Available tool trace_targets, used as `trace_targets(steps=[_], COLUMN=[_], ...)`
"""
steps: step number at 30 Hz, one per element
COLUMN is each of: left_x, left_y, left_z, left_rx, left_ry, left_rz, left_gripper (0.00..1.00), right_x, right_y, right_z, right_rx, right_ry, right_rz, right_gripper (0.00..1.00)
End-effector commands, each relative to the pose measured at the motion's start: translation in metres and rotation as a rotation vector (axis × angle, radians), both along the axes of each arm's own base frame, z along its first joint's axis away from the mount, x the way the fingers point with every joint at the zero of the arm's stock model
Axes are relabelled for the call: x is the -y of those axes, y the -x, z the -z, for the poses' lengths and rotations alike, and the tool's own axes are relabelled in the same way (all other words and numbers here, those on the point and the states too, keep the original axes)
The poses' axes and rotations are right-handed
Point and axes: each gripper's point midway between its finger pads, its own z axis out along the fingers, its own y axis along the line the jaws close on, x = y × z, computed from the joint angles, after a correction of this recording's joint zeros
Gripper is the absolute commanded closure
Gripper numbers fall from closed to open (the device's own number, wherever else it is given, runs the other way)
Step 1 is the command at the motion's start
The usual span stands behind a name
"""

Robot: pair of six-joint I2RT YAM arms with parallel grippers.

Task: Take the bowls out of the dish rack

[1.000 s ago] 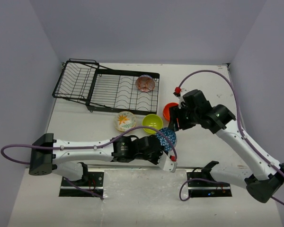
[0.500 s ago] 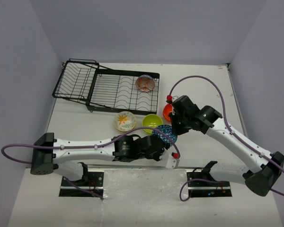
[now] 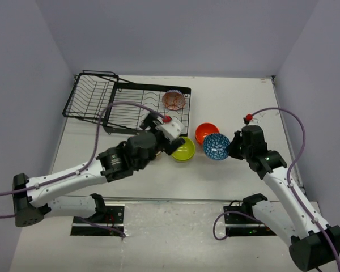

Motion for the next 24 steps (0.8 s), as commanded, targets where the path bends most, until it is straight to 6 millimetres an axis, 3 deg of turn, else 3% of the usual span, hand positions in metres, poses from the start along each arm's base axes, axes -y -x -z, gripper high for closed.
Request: trace_targets(steps=[1,3,4,5,7,9,10,15,18,20,24], left_x=[-0.056,-0.07,-0.085,-0.088,-0.097,-0.091,-0.101,-0.089,-0.084,-0.083,-0.084], left_y=[-0.048,-0.061,-0.072,-0.076,-0.091,-0.102,-0.114,-0.146,-0.154,-0.157,-0.165], left_z=[-0.06,-0.067,-0.063,-0.069,-0.061,-0.054,-0.051,-0.037,-0.035,-0.036,-0.034], left_rx=[-0.071,-0.112,-0.12,-0.132,-0.152,-0.212,-0.222,-0.338,-0.343,-0.336,-0.333], left_ry=[0.539,0.65,0.646,0.675,0.668,0.715,0.738,0.781,0.783,0.787,0.776], left_rz=[-0.308,-0.373,-0.433,-0.452,-0.494,-0.477,-0.505,-0.486,-0.478,-0.473,-0.48], left_gripper=[0.0,0.0,0.0,0.0,0.0,0.0,0.0,0.0,0.0,0.0,0.0], right_x=[-0.011,-0.01,-0.008,-0.007,-0.007,-0.011,-0.013,-0.02,-0.026,-0.03,-0.033], right_y=[-0.009,-0.005,0.0,0.003,0.005,0.004,0.003,0.001,0.003,0.004,0.008], right_z=[0.009,0.02,0.036,0.045,0.056,0.067,0.069,0.084,0.087,0.087,0.093], right_rx=[0.095,0.092,0.055,0.023,-0.011,-0.028,-0.027,-0.026,-0.022,-0.019,-0.043], right_ry=[-0.158,-0.18,-0.169,-0.161,-0.153,-0.172,-0.181,-0.217,-0.206,-0.194,-0.17], right_rz=[0.081,0.105,0.116,0.123,0.129,0.127,0.13,0.137,0.135,0.124,0.109], right_gripper=[1.0,1.0,1.0,1.0,1.0,1.0,1.0,1.0,1.0,0.92,0.89])
